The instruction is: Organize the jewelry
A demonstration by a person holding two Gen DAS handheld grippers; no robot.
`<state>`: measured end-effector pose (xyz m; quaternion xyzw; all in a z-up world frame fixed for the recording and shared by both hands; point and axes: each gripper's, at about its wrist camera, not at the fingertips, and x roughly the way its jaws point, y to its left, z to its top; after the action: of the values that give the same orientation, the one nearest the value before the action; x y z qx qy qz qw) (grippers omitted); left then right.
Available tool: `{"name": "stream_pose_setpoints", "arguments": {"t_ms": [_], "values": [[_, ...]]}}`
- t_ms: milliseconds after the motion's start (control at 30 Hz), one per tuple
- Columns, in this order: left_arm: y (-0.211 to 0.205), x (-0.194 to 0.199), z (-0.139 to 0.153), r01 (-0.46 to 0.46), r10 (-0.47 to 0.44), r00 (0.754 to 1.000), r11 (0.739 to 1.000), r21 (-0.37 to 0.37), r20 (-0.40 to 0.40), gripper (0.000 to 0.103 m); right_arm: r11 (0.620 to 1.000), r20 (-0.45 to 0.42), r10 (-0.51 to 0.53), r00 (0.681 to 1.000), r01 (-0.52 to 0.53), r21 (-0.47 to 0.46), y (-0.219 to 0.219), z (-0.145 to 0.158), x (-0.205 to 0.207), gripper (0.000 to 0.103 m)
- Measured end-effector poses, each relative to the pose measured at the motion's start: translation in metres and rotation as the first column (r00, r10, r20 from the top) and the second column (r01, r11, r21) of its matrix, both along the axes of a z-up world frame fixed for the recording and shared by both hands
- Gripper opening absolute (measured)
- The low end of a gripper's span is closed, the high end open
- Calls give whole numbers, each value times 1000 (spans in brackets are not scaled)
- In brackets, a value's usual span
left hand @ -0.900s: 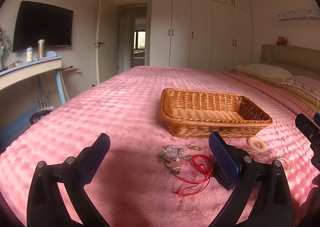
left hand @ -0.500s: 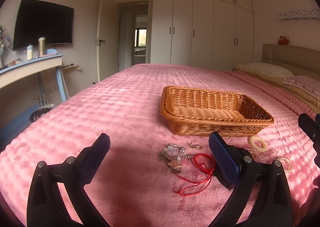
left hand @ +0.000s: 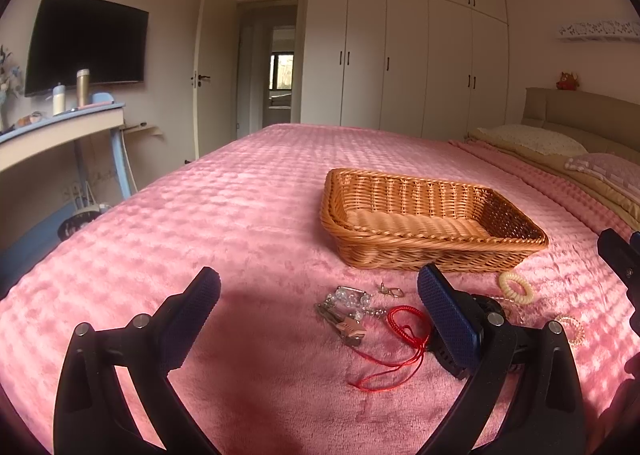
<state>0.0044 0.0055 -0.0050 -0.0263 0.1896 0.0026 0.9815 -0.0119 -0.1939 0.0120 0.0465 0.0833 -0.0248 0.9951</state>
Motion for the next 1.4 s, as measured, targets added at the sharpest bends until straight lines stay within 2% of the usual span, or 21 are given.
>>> {"name": "stream_pose_setpoints", "arguments": {"t_ms": [567,733,800,833,867,900,1000,1033,1167,1200,1300,1400], "values": [[1,0,0,18,-18,1000,1000,-7,7,95,1000,3,-29,1000,29,-3,0,0,-1,95],[23,14,4,93,-104,987,991,-97,-120,92,995,-38,-92,995,90,-31,-6,2,0,95],[28,15,8,108,-117,982,992,-66,-145,84,994,-56,-104,993,102,-49,-10,6,1,94],[27,16,10,118,-123,979,992,-40,-165,83,993,-65,-103,993,99,-56,-12,8,1,91],[27,16,10,134,-136,972,991,-24,-191,81,994,-81,-97,992,92,-62,-15,10,3,90],[27,20,11,152,-150,955,988,-14,-255,76,994,-101,-92,991,85,-65,-18,12,5,86],[31,26,12,190,-192,923,981,-37,-335,65,997,-163,-63,985,55,-57,-28,15,8,73],[37,30,11,191,-207,910,978,-79,-360,63,998,-189,-50,981,42,-49,-32,15,10,69],[49,45,1,225,-282,873,957,-183,-399,38,1000,-299,7,954,-10,-9,-50,3,18,51],[50,50,-3,227,-291,861,954,-198,-418,35,1000,-322,18,947,-18,1,-54,-1,20,48],[45,57,-16,230,-313,838,945,-232,-447,35,999,-365,30,931,-24,21,-63,-16,25,47],[32,62,-26,227,-315,832,944,-239,-456,40,1000,-395,16,919,-8,23,-67,-28,27,47]]}}
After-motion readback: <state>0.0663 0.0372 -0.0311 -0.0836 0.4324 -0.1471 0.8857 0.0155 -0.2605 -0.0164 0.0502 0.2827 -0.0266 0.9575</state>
